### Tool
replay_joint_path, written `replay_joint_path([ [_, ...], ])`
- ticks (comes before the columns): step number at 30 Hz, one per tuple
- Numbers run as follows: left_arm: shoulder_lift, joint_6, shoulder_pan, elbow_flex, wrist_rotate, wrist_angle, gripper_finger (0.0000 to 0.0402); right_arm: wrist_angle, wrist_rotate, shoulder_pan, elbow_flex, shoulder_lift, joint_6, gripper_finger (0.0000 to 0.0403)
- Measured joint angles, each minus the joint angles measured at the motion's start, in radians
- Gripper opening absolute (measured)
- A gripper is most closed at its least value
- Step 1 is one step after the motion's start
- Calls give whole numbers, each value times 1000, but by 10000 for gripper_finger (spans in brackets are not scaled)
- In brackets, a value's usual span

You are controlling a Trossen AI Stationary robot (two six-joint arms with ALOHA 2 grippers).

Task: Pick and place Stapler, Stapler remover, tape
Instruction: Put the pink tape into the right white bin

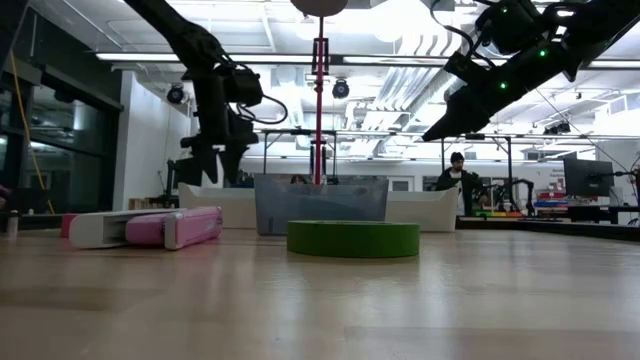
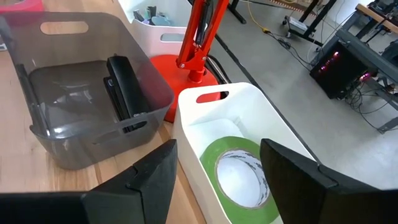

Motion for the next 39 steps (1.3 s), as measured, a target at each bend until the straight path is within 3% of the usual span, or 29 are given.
replay_joint_path([
  [6, -47, -26, -37, 0, 1, -69, 268, 0, 0, 0, 0, 0, -2, 220],
  [22, -91, -372, -234, 0, 23, -498, 268, -1, -33, 0, 0, 0, 24, 220],
  [30, -92, -449, -334, -84, 22, -505, 268, -2, -98, 0, 0, 0, 19, 220],
  [39, -132, -517, -339, -254, 31, -456, 268, -10, -128, 0, 0, 0, 13, 220],
])
